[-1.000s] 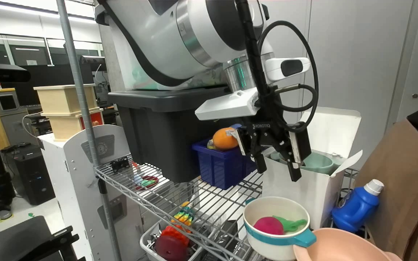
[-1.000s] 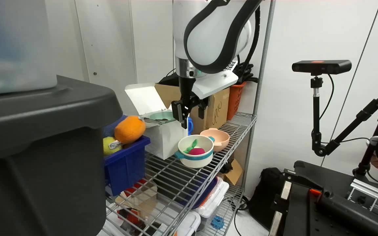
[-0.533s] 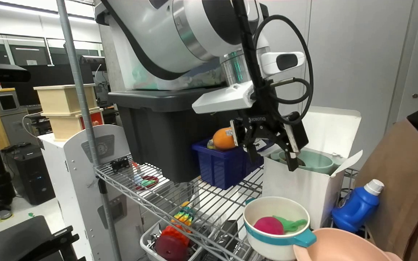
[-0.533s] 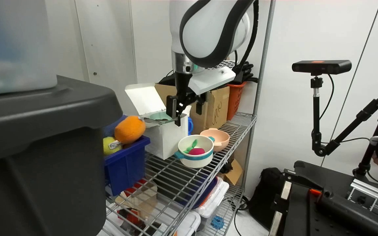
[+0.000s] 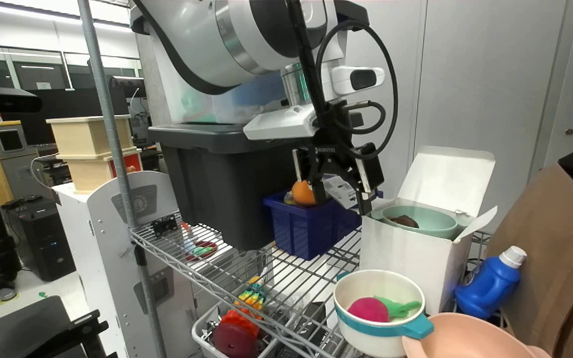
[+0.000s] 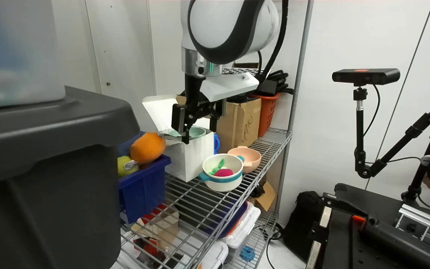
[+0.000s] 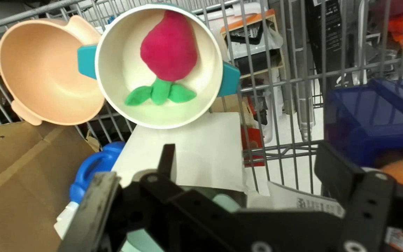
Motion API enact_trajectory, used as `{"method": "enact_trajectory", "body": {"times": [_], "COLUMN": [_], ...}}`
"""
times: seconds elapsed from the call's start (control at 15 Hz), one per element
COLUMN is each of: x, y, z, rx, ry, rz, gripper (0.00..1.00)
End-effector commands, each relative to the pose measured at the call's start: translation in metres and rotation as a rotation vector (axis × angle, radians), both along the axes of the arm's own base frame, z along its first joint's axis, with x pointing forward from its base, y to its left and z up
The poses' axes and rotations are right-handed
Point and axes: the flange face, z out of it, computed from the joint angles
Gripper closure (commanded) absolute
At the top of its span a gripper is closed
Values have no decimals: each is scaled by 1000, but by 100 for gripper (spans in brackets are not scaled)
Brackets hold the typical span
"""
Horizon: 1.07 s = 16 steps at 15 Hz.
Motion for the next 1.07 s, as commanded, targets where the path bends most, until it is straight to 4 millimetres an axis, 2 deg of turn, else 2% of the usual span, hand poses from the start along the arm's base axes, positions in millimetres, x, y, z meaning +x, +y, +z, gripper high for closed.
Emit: {"method": "enact_trajectory", "body": {"times": [0.0, 0.4, 1.0], "x": [0, 4, 9], "y": [10, 12, 32], "z": [15, 18, 25], "rx": [42, 84, 204], "ry": [-20, -32, -49], "rz": [3, -19, -84], "gripper": [0, 0, 0]}}
